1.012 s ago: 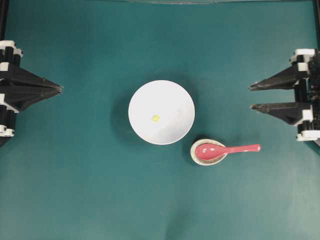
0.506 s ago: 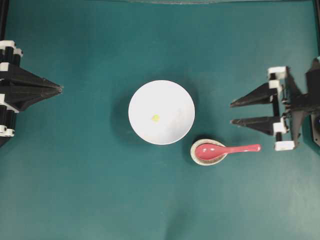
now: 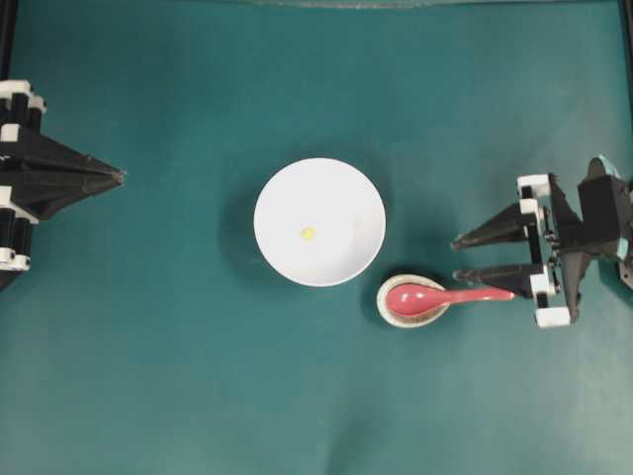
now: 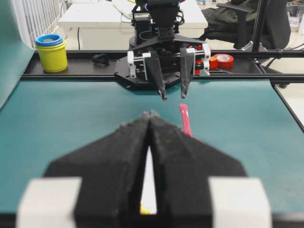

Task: Scoop the yellow hexagonal prism block from the bowl with a spoon using the right arm.
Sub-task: 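Lower the right gripper onto the red spoon handle and close it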

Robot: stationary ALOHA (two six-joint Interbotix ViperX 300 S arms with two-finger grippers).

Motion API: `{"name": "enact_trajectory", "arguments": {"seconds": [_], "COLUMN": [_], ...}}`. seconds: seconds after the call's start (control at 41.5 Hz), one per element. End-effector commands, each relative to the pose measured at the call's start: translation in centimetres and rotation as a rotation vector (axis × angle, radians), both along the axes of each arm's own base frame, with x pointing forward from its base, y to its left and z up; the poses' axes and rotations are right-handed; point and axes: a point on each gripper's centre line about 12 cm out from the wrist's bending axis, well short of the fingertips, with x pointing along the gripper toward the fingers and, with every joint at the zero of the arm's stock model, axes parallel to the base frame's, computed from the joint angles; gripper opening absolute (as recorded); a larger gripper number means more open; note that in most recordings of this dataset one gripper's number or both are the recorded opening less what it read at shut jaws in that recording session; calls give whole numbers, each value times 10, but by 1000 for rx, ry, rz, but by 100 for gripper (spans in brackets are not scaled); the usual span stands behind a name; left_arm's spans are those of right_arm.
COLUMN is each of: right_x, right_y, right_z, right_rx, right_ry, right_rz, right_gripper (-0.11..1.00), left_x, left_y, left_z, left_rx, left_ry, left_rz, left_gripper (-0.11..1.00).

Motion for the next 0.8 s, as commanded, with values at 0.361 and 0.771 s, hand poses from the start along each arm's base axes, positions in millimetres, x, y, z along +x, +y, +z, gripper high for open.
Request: {"name": "enact_trajectory", "arguments": {"seconds": [0.361, 0.771], "right_x": [-3, -3], "right_y": [17, 23], "right_z": [-22, -52], "right_rx": [6, 24], "right_ry": [8, 78], "right_rz": [14, 16], "right_gripper": [51, 51], "left_x": [5, 6], "left_y": [0, 0], "left_z": [4, 5], "left_rx": [3, 3], "left_ry": [-3, -5], "left_rz": [1, 1], "left_gripper": [0, 0]}}
